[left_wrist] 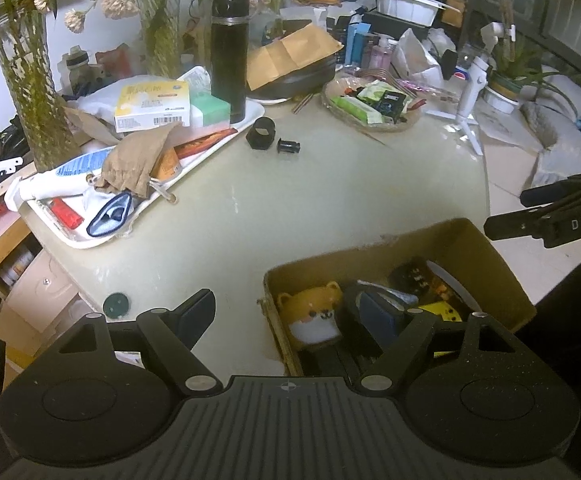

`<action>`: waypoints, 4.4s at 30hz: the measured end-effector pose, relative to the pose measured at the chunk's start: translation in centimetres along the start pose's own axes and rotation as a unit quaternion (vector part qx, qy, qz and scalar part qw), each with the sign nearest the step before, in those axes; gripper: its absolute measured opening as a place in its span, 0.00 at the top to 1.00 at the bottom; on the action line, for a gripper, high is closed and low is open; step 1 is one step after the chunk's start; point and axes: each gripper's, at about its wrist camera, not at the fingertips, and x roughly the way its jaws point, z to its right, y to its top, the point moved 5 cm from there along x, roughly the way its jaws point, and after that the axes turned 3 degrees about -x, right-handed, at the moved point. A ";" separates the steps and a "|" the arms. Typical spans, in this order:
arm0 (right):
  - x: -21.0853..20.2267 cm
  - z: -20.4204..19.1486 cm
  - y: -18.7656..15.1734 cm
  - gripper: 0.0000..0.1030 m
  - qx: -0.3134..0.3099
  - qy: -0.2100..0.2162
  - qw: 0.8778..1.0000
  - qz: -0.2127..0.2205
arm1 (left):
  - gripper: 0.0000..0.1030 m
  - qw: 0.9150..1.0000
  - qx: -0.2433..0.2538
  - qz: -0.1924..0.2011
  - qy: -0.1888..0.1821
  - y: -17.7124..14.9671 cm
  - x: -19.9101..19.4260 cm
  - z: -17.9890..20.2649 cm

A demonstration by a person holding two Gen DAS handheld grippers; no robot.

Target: Organize rigid objects

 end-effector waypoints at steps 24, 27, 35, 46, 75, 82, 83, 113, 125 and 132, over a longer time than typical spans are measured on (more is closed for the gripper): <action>7.1 1.9 7.0 0.04 -0.092 0.061 0.994 0.023 | 0.23 0.999 0.013 0.019 0.022 6.3 6.3 -2.1; 8.4 1.5 8.1 0.09 -0.115 0.072 0.990 0.023 | 0.23 0.999 0.013 0.025 0.025 7.4 7.2 -2.4; 12.7 1.2 11.0 0.20 -0.148 0.091 0.984 0.028 | 0.23 0.999 0.003 0.043 0.033 9.8 9.5 -2.8; 18.2 0.6 13.3 0.36 -0.185 0.096 0.977 0.034 | 0.23 0.998 -0.029 0.046 0.031 9.2 10.4 -4.1; 27.7 -2.3 15.7 0.80 -0.227 0.094 0.969 0.024 | 0.23 0.995 0.001 0.086 0.041 9.8 11.0 -3.6; 25.0 -2.1 15.3 0.80 -0.238 0.096 0.966 0.021 | 0.23 0.998 -0.005 0.058 -0.010 9.5 11.4 -3.3; 24.4 -1.8 15.3 0.80 -0.236 0.092 0.967 0.023 | 0.23 0.998 -0.008 0.055 -0.017 9.5 11.4 -3.3; 6.9 5.9 9.6 0.80 -0.094 0.082 0.990 0.068 | 0.23 0.983 0.141 0.109 0.054 14.1 16.7 1.0; 6.6 7.7 7.3 0.80 -0.068 0.080 0.992 0.066 | 0.35 0.966 0.212 0.101 0.111 14.3 23.5 0.6; 7.2 8.5 6.5 0.80 -0.056 0.086 0.993 0.059 | 0.50 0.957 0.247 0.087 0.127 14.6 26.7 1.0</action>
